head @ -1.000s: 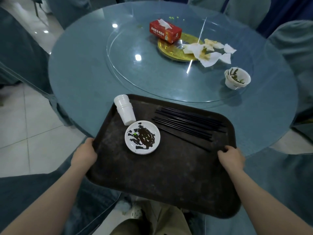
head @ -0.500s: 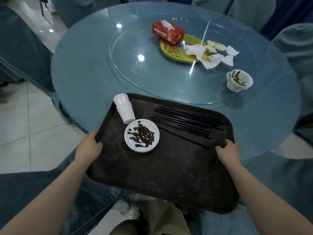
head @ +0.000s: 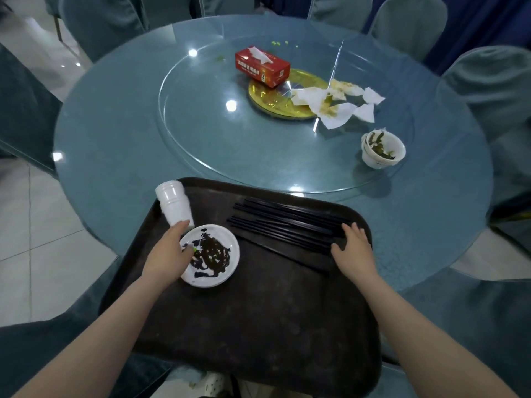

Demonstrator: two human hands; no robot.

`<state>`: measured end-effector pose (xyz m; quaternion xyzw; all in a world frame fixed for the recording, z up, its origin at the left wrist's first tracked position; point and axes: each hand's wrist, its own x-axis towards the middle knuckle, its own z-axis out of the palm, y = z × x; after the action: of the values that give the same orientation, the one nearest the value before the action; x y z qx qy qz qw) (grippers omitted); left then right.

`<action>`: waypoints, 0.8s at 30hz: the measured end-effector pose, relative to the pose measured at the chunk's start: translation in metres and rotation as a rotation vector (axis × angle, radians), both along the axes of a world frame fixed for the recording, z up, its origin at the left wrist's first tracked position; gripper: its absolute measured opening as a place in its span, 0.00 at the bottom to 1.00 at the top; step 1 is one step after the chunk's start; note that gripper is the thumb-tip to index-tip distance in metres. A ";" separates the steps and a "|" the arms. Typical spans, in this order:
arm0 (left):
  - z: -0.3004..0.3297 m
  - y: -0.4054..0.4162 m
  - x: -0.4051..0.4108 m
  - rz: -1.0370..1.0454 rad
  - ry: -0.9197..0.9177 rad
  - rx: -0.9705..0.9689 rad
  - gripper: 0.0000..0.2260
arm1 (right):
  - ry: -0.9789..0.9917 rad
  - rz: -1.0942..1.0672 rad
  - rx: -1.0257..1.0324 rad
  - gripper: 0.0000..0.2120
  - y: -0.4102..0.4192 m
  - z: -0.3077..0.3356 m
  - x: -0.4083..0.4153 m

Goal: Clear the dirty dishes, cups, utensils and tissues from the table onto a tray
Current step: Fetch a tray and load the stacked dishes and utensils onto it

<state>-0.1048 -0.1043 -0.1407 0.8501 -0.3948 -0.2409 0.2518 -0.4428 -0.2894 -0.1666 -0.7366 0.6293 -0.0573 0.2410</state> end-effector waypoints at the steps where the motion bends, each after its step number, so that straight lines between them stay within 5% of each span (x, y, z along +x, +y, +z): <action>1: 0.002 -0.008 -0.006 0.000 -0.009 0.000 0.26 | -0.006 0.008 -0.007 0.30 -0.011 0.001 -0.002; 14: -0.003 -0.120 -0.053 -0.110 -0.148 0.043 0.28 | 0.198 0.268 0.027 0.27 -0.178 0.003 -0.024; 24: -0.011 -0.142 -0.073 -0.063 -0.120 0.071 0.27 | 0.226 0.318 -0.010 0.27 -0.161 -0.018 -0.009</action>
<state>-0.1775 -0.2466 -0.1521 0.8587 -0.4267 -0.2112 0.1897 -0.4521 -0.4501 -0.1846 -0.8296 0.5278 0.0614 0.1714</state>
